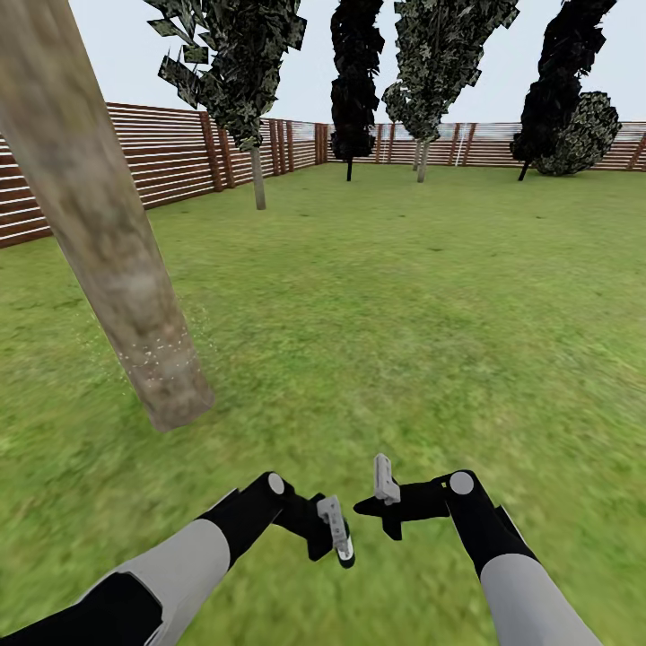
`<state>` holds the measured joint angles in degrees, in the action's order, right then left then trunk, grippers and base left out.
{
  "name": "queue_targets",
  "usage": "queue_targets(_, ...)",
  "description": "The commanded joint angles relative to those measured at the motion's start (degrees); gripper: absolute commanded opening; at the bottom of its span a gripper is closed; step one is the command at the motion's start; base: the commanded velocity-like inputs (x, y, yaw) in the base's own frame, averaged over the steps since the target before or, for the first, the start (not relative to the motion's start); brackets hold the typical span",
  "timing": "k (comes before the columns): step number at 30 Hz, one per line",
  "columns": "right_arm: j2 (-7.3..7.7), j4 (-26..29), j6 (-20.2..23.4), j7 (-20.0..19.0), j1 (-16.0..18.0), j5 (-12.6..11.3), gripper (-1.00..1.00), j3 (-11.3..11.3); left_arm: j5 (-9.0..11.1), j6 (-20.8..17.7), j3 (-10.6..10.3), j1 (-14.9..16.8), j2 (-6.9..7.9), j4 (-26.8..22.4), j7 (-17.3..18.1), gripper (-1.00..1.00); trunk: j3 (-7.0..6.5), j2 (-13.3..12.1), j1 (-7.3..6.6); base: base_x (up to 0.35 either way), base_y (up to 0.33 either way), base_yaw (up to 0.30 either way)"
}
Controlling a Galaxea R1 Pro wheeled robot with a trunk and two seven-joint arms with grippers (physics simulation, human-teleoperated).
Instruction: In the garden, pick up the pesticide atomizer on the floor and spray pesticide onto both trees until each tree trunk is fully covered.
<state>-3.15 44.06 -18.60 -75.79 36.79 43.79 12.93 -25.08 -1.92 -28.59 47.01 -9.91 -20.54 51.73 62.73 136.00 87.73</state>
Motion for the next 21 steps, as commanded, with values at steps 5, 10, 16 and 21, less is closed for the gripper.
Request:
queue_targets(5,-0.10,0.1,-0.3,-0.2,0.0,0.4,-1.00,0.3,-0.2,0.2,0.0,0.0,-0.09,-0.2,0.2,-1.00,0.05,0.0,-0.01,0.000,0.000,0.000)
queue_targets(10,-0.10,0.1,-0.3,-0.2,0.0,0.4,-1.00,0.3,-0.2,0.4,0.1,0.0,-0.09,-0.2,-0.6,-1.00,0.05,0.0,-0.01,0.000,0.000,0.000)
queue_targets(16,-0.10,0.1,-0.3,-0.2,0.1,0.4,-1.00,0.3,-0.1,2.6,0.2,0.0,-0.09,-0.2,-1.0,-1.00,0.05,0.0,-0.01,0.000,0.000,0.000)
queue_targets(21,-0.10,0.1,-0.3,-0.2,0.0,0.4,-1.00,0.3,0.2,2.9,0.2,0.0,-0.09,-0.1,-1.1,-1.00,0.05,0.0,-0.01,0.000,0.000,0.000)
